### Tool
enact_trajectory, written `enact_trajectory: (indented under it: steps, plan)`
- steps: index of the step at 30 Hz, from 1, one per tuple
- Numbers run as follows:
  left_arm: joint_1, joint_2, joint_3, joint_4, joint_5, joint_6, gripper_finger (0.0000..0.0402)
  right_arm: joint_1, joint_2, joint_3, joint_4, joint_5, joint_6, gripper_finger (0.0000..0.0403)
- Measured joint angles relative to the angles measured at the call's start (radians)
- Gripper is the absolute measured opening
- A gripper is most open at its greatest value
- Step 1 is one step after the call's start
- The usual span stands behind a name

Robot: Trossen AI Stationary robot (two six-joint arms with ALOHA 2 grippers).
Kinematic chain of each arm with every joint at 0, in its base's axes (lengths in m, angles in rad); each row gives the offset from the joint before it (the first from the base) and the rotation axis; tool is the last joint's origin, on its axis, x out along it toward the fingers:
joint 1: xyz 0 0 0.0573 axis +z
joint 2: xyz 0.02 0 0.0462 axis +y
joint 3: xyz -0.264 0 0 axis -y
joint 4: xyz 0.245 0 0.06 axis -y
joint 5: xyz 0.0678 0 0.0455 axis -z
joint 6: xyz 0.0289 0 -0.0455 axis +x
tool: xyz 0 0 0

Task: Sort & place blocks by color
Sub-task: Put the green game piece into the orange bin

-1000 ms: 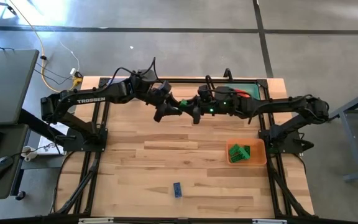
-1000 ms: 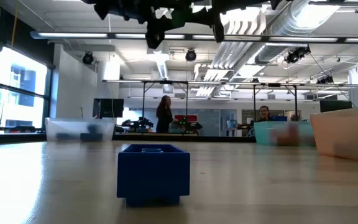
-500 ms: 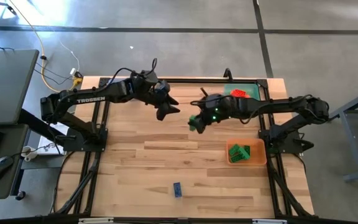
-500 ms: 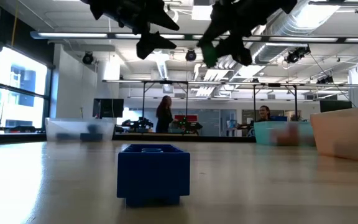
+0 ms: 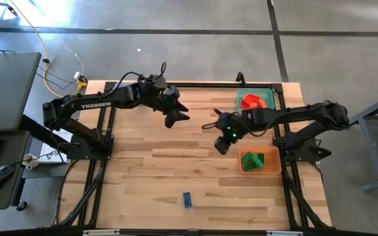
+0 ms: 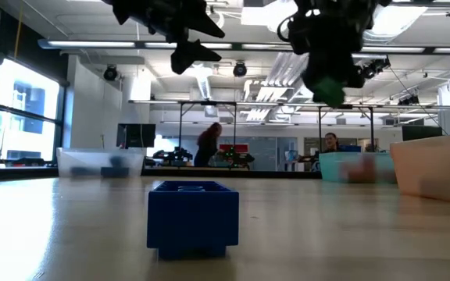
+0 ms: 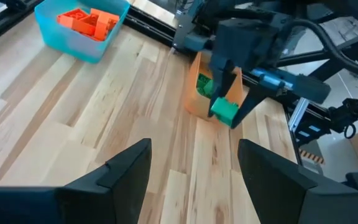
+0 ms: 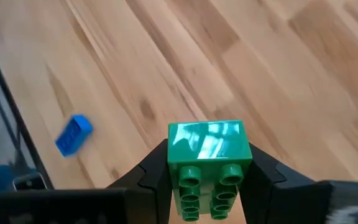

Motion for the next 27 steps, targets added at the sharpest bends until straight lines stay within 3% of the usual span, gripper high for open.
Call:
enact_trajectory:
  steps: [10,27]
  plan:
    - [-0.033,0.000,0.000,-0.047,0.000,-0.052,0.0229,0.108,-0.067,0.000,-0.235,0.107,0.118,0.0112]
    - [-0.119,0.001,0.000,-0.039,-0.053,-0.054,0.0229,0.306,-0.076,0.000,-0.741,0.277,0.480,0.0112]
